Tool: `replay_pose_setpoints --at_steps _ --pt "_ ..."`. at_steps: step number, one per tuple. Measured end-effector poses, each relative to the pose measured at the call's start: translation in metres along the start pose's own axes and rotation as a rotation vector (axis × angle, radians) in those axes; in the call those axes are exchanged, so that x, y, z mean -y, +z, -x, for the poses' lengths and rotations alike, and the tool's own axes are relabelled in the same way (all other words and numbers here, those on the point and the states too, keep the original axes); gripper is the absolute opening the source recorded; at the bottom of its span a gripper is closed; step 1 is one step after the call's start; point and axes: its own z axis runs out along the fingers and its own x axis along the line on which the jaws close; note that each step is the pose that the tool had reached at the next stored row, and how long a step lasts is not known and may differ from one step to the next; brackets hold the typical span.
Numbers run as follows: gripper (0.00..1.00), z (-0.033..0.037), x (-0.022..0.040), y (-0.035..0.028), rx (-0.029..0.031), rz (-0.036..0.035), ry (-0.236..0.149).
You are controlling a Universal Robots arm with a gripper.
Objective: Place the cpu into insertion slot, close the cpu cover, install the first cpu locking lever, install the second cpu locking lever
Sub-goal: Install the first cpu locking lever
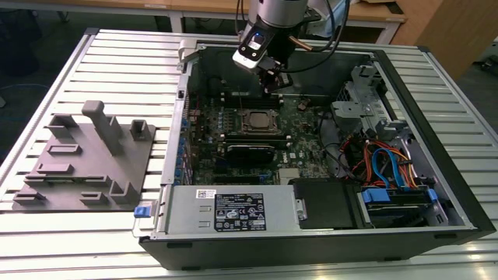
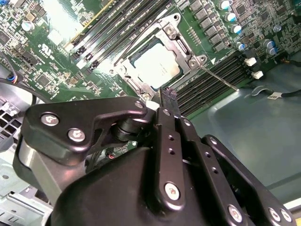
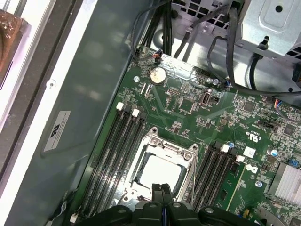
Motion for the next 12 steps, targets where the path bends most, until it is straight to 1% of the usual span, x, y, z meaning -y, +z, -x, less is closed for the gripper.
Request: replay_pose_setpoints --at_steps 4,12 --pt "0.10 -0.0008 0.0020 -0.0001 0.0001 -0.0002 0.000" --pt "0.10 -0.0009 0.0023 -0.0001 0.0001 -0.0002 0.000"
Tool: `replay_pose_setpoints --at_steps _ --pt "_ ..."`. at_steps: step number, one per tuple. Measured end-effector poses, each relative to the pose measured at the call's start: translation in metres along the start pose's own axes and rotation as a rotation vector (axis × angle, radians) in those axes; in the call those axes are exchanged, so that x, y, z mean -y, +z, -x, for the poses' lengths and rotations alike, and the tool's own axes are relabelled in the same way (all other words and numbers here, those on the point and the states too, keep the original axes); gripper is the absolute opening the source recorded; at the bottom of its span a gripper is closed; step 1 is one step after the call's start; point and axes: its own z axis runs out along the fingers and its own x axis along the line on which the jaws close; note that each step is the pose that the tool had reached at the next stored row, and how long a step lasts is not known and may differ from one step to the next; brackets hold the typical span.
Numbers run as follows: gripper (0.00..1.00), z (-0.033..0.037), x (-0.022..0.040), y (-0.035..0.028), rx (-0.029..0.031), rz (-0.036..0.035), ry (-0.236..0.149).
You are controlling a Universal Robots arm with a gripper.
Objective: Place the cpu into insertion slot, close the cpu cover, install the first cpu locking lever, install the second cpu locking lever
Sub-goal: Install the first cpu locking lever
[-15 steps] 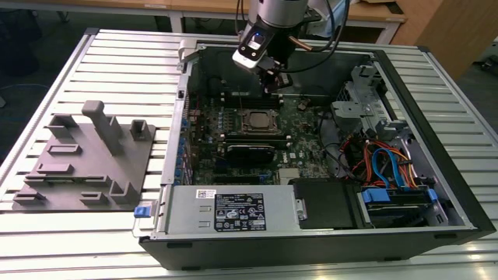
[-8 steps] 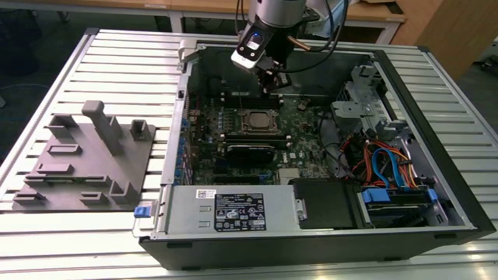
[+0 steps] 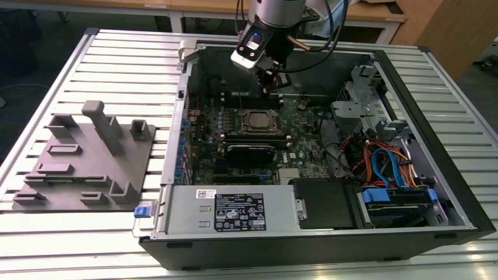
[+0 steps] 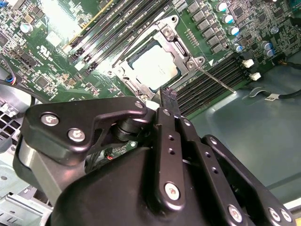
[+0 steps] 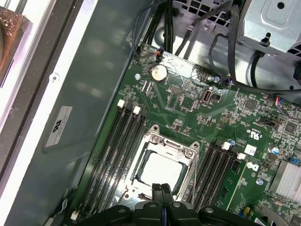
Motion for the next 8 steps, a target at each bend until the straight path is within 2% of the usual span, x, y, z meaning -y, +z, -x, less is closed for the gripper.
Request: replay_pose_setpoints --at_steps 8 --pt "0.10 0.0000 0.0001 0.0000 0.0000 -0.0004 -0.014"
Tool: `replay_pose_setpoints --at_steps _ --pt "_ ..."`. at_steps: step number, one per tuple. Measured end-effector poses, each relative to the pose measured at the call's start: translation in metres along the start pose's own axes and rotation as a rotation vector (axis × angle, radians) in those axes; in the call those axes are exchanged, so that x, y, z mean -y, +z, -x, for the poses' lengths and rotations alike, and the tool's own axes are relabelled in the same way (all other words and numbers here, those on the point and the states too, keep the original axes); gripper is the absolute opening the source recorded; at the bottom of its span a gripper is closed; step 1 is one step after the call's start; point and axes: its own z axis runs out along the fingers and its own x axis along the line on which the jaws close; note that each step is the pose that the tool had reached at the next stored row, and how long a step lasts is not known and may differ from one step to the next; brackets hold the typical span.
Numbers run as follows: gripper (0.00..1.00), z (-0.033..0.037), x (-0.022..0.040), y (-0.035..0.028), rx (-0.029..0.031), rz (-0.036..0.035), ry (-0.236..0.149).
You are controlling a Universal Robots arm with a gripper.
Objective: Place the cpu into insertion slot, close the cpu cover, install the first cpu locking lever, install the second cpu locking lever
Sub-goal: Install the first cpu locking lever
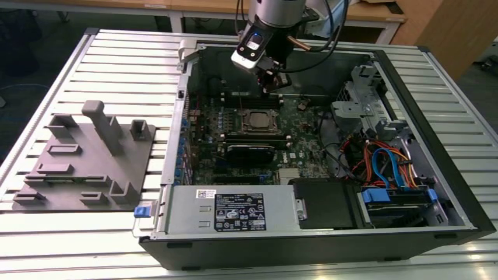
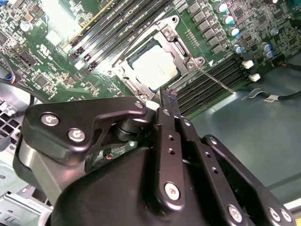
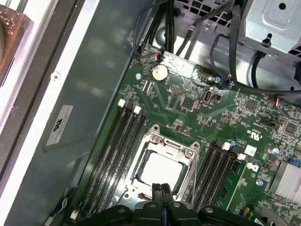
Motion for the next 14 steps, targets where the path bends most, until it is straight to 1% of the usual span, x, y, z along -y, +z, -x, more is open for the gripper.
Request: replay_pose_setpoints --at_steps 6,14 --pt "0.10 0.0000 0.0000 0.0000 -0.0002 -0.0010 -0.041" --pt "0.10 0.0000 0.0000 0.0000 -0.0003 -0.0010 -0.042"
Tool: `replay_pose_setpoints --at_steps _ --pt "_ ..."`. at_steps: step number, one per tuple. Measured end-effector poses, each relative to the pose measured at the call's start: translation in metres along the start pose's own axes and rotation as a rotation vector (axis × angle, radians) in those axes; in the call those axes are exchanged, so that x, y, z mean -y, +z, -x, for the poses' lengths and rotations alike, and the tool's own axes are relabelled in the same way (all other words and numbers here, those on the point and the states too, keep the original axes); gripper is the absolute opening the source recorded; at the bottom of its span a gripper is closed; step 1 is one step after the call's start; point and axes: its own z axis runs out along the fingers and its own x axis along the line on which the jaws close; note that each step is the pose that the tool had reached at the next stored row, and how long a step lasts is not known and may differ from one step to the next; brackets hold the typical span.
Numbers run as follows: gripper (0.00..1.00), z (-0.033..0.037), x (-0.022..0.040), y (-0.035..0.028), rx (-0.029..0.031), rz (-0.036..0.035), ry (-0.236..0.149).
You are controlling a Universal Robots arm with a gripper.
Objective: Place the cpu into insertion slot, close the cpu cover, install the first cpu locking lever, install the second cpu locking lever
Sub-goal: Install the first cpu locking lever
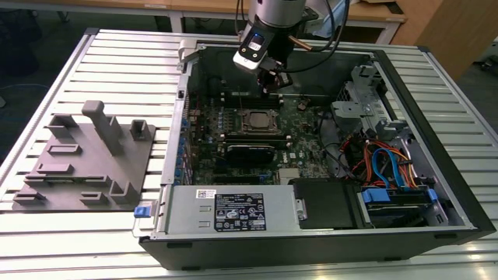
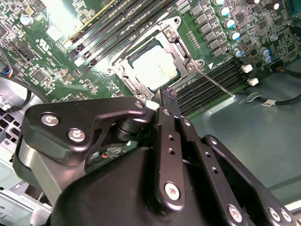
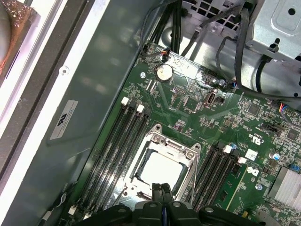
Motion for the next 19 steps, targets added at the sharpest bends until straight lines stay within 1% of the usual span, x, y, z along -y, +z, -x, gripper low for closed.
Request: replay_pose_setpoints --at_steps 6,9,15,19 --pt "0.10 0.0000 0.0000 0.0000 0.0000 0.0000 0.000" --pt "0.10 0.0000 0.0000 0.0000 -0.0001 -0.0004 -0.015" --pt "0.10 0.0000 0.0000 0.0000 -0.0006 -0.0024 -0.091" --pt "0.10 0.0000 0.0000 0.0001 -0.0010 -0.0042 -0.162"
